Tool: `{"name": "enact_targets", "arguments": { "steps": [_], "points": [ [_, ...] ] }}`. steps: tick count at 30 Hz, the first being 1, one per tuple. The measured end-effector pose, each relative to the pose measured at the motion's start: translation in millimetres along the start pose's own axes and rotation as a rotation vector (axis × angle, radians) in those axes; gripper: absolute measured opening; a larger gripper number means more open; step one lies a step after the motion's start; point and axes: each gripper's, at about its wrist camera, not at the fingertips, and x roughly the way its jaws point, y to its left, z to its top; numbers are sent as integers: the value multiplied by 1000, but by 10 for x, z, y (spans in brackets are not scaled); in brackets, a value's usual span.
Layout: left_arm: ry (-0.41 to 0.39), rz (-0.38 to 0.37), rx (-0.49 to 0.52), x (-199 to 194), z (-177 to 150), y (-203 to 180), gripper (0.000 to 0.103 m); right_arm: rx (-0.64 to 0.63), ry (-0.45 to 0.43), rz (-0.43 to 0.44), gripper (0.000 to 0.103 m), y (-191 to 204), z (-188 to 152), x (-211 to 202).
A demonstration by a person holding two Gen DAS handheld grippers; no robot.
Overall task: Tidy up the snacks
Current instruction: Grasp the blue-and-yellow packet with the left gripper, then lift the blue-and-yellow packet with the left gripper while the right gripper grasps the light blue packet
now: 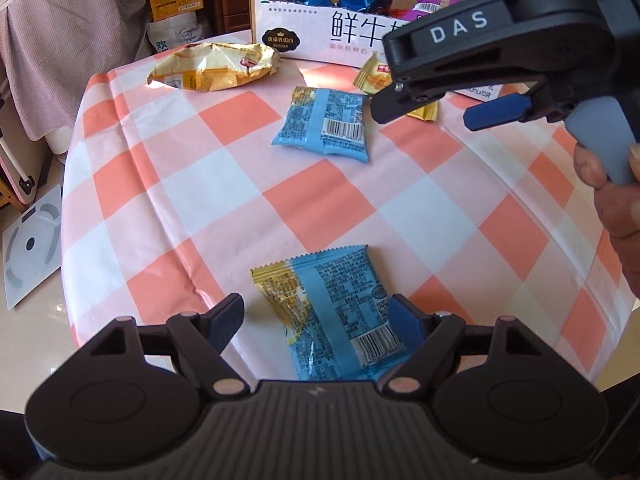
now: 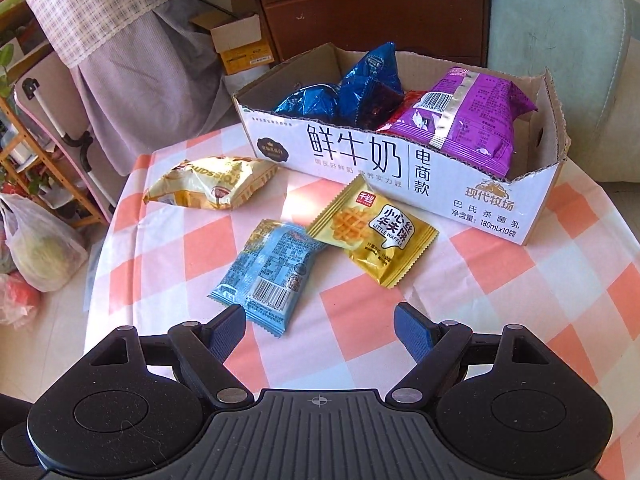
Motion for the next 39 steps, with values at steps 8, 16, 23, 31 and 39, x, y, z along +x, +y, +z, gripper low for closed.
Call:
{"name": "enact_targets", "arguments": {
  "steps": [8, 16, 23, 31, 39],
  "points": [
    [-33, 7, 46, 40, -94, -105, 74, 39, 30, 7, 83, 32, 39, 159],
    [-70, 89, -75, 52, 70, 308, 49, 70, 46, 25, 83, 125, 88, 319],
    [-105, 132, -206, 146, 288, 748, 49, 138, 46, 8, 83, 268, 161, 522],
    [-129, 173, -231, 218, 327, 879, 52, 113, 1, -96, 86, 511, 197, 674],
    [-136, 182, -213, 237, 345, 864, 56, -55, -33, -199, 64, 701, 78, 720]
  ]
}}
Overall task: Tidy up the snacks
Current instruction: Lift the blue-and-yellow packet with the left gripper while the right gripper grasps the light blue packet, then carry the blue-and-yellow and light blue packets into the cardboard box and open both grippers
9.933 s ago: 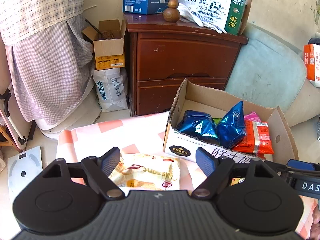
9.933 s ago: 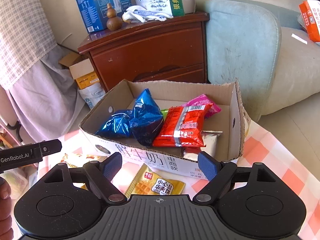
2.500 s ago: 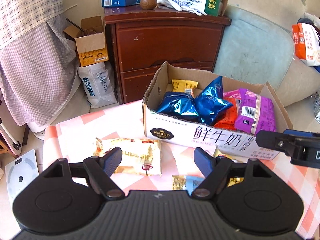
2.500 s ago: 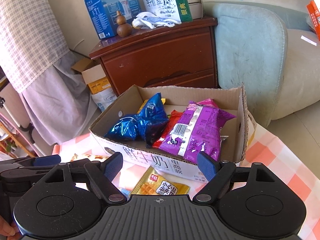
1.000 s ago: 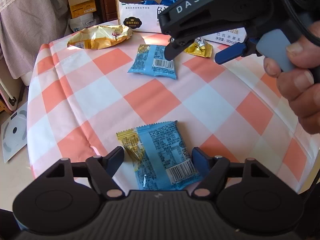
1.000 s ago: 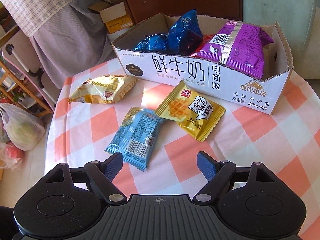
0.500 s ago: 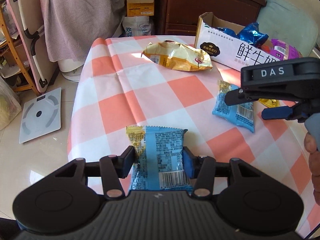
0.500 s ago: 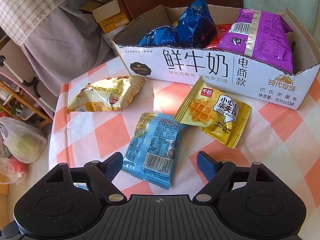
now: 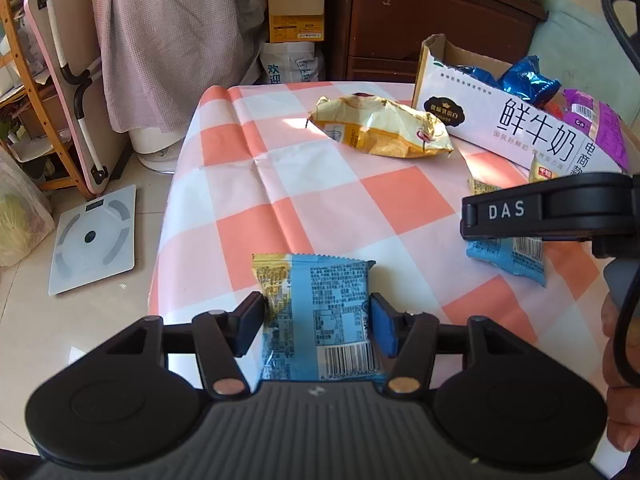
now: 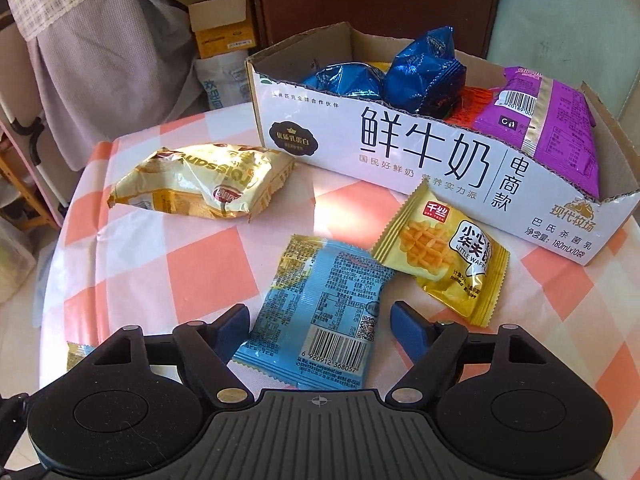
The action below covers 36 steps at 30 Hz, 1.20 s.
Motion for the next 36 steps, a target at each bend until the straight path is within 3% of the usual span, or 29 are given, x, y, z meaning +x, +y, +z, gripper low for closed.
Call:
{"name": "enact_targets", "arguments": {
  "steps": [5, 14, 26, 36],
  "points": [
    [-1, -10, 3, -6, 7, 5, 50, -60, -9, 26, 54, -63, -46, -36],
    [19, -11, 44, -74, 28, -49, 49, -42, 26, 117, 52, -213, -100, -217],
    [-30, -59, 131, -305, 470, -121, 49, 19, -68, 237, 52, -446, 88, -734],
    [-116, -45, 168, -314, 839, -94, 49, 123, -155, 265, 53, -754, 210, -1060]
  ]
}}
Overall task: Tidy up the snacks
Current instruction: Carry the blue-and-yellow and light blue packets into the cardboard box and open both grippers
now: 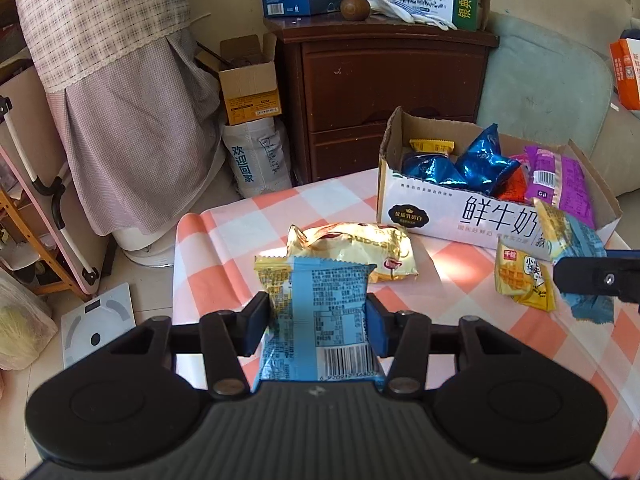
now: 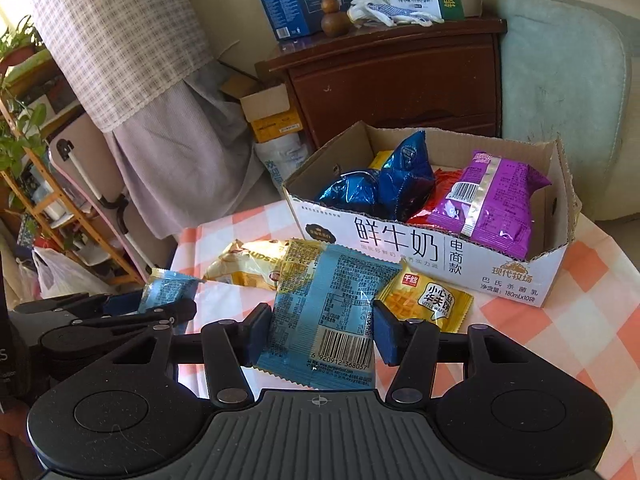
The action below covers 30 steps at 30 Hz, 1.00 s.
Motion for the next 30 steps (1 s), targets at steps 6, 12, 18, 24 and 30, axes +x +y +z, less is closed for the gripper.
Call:
{"name": "enact_targets", "arguments": {
  "steps": [6, 12, 18, 24, 30],
  "points": [
    [17, -28, -44, 121, 69, -11, 49, 26, -27, -17, 53, -116, 74, -33],
    [-15, -55, -46, 155, 239, -122, 49, 31, -72, -40, 53, -180, 154, -109],
    [-42, -53, -68, 271, 453, -215, 49, 53, -154, -88, 53, -346, 287, -249],
    [-84, -89, -101, 337, 702, -341, 49, 124, -260, -147, 53, -572, 438, -382],
    [-125, -148, -86, 413, 917, -548, 49, 232, -305, -195, 53, -793, 540, -367]
  ]
}}
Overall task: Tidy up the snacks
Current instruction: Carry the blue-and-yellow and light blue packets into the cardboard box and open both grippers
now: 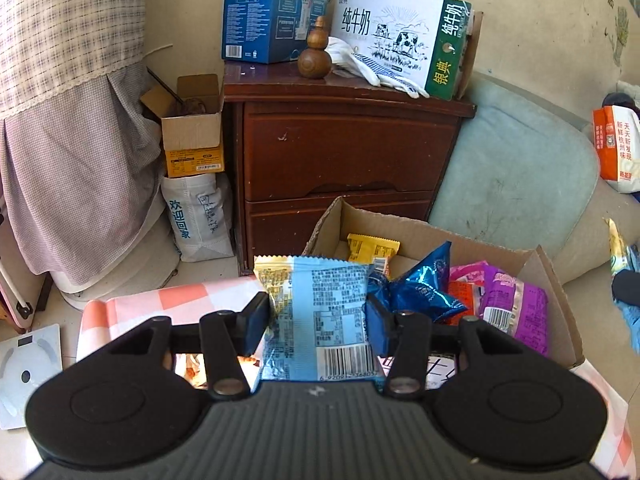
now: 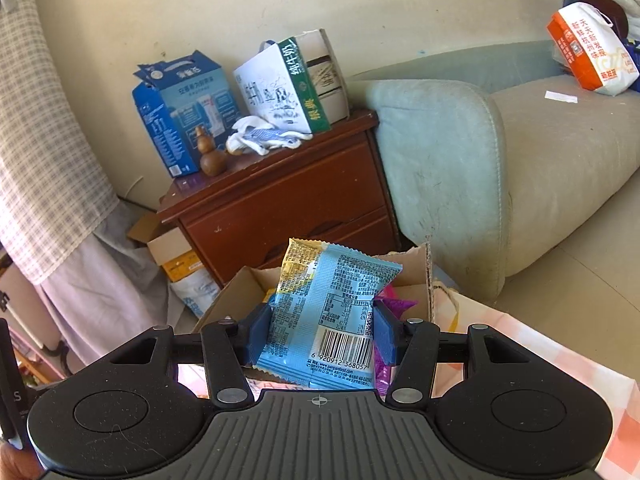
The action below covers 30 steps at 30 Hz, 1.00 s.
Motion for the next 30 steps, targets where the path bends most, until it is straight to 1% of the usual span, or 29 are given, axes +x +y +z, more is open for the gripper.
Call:
{"name": "enact_targets", "arguments": {
  "steps": [6, 14, 19, 20, 22, 24, 26, 30],
  "points": [
    [-3, -38, 18, 190, 109, -150, 49, 36, 26, -26, 53, -74, 19, 180],
    [-6, -43, 12, 404, 244, -230, 49, 42, 47, -71, 53, -50, 23, 428],
    [2, -55, 17, 548, 280, -314, 49, 59, 39, -106, 53, -62, 30, 591],
    [7, -58, 10, 584, 276, -325, 50, 69, 36, -110, 55, -74, 23, 624],
    [17, -59, 1, 621, 262, -327, 67, 89, 35, -121, 58, -97, 7, 691],
    [0, -60, 1, 595, 256, -324, 73, 96, 46, -118, 68, -110, 2, 713],
    [-14, -57, 2, 546, 278, -314, 74, 96, 47, -107, 72, -102, 5, 701],
    [-23, -63, -9, 438, 315, -241, 74, 102, 57, -74, 72, -74, 16, 649]
  ]
}}
